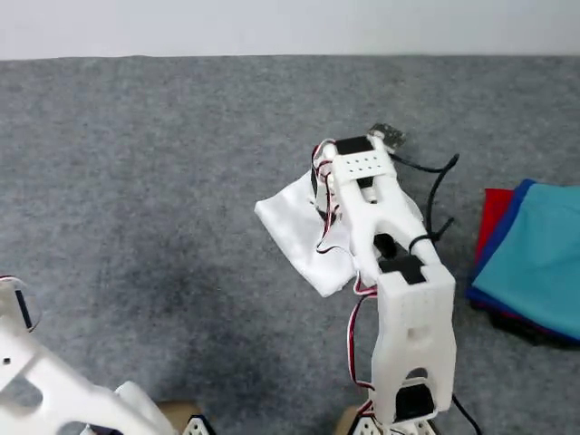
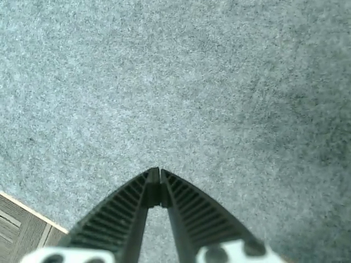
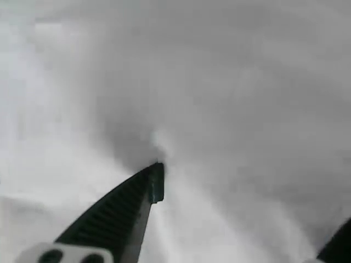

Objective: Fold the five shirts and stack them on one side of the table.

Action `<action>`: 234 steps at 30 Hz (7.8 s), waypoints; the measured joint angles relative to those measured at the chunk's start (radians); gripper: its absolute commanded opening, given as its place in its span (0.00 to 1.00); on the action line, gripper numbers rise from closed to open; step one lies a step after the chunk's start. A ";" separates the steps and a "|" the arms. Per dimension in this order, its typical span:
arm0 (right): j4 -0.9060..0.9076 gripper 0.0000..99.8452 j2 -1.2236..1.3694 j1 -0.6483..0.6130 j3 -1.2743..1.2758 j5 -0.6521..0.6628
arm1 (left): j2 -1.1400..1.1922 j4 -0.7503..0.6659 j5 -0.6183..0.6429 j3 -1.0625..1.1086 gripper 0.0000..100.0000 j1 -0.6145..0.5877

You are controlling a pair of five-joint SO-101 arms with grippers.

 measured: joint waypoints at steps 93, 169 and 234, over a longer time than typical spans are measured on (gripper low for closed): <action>0.287 0.26 -0.384 1.048 -0.178 1.389 | 0.000 0.000 -0.069 0.071 0.00 0.000; -0.212 0.01 -0.166 0.856 -0.132 1.390 | 0.000 0.000 -0.069 0.124 0.00 0.000; 0.414 0.01 -0.308 1.122 -0.221 1.738 | 0.000 0.000 -0.069 0.124 0.00 0.000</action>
